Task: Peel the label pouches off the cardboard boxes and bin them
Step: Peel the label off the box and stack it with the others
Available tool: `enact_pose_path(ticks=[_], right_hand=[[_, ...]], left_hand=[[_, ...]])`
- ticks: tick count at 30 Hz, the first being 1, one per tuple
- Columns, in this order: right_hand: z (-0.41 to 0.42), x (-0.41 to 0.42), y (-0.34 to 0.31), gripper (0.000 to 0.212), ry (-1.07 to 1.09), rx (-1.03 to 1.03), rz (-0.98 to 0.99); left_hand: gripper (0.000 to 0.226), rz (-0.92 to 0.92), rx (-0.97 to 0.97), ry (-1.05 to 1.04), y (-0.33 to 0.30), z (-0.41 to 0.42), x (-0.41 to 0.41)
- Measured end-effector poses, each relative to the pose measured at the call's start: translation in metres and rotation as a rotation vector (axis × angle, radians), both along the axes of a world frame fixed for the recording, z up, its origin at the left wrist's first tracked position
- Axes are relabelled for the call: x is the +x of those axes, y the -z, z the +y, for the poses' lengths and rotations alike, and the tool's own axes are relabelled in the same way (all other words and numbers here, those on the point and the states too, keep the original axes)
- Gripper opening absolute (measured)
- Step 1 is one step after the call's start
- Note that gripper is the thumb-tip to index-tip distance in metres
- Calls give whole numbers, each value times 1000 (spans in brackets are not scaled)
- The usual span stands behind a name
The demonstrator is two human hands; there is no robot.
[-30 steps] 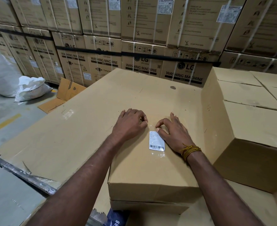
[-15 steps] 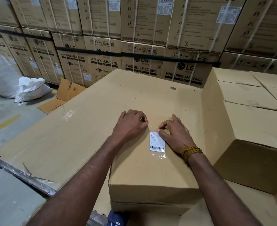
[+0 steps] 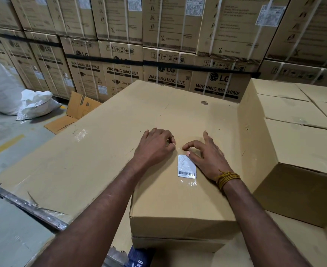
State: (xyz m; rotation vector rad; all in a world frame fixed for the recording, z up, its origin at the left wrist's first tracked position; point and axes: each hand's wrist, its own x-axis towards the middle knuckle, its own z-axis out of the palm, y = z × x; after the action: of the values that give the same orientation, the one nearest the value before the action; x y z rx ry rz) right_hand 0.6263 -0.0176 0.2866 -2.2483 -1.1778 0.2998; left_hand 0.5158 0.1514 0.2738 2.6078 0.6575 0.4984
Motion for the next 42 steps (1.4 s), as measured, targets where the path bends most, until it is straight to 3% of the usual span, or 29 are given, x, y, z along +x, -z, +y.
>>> enact_pose_path(ticks=[4, 11, 15, 20, 24, 29, 33, 38, 42], right_hand=[[1, 0, -1, 28, -29, -34, -24], [5, -1, 3, 12, -22, -18, -5], [3, -1, 1, 24, -42, -41, -10], [5, -2, 3, 17, -35, -29, -5], [5, -2, 2, 28, -54, -59, -31], [5, -3, 3, 22, -43, -39, -19], [6, -3, 1, 33, -56, -57, -36], [6, -4, 2, 23, -38, -39, -17], [7, 0, 7, 29, -42, -31, -31]], left_hand=[[5, 6, -9, 5, 0, 0, 0], [6, 1, -1, -2, 2, 1, 1], [7, -9, 4, 1, 3, 1, 1], [7, -9, 23, 0, 4, 1, 2], [6, -9, 18, 2, 5, 3, 2], [7, -12, 16, -4, 5, 2, 3], [6, -10, 19, -4, 4, 2, 3], [8, -13, 29, -7, 4, 1, 2], [9, -11, 20, -10, 4, 1, 2]])
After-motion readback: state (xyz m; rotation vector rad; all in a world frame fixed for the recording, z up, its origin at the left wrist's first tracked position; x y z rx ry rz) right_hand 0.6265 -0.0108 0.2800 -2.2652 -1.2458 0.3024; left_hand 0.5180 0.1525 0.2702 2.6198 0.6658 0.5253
